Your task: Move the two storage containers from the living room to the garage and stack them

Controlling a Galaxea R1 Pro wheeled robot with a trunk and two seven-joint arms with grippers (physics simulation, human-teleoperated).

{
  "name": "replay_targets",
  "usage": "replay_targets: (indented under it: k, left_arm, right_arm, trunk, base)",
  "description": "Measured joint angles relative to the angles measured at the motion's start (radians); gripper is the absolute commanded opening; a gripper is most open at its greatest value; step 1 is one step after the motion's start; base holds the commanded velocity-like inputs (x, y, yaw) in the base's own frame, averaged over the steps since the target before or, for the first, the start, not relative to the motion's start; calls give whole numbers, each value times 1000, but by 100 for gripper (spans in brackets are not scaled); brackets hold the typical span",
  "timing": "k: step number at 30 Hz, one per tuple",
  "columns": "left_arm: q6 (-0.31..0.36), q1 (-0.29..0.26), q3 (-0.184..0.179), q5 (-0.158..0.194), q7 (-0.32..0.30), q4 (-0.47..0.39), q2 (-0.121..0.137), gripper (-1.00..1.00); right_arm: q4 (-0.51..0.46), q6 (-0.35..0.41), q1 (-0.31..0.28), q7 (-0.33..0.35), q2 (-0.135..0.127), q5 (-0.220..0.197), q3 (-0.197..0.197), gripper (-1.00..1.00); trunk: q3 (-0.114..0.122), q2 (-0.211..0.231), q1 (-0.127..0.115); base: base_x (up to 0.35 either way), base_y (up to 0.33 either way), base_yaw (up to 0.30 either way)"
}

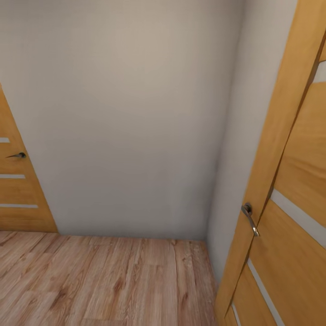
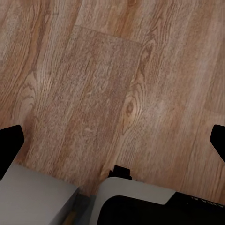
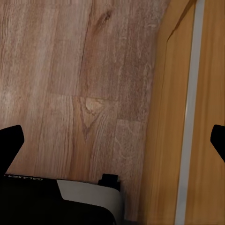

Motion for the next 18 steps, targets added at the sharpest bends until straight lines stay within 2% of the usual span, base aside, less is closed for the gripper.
replay_targets:
  k: [5,18]
  left_arm:
    - [1,0,-1,0,0,0,0,100]
    - [0,0,0,0,1,0,0,100]
  right_arm:
    - [-1,0,0,0,0,0,0,100]
    - [0,0,0,0,0,0,0,100]
  trunk:
    - [0,0,0]
    - [0,0,0]
  base:
    - [311,0,0]
    - [48,0,0]
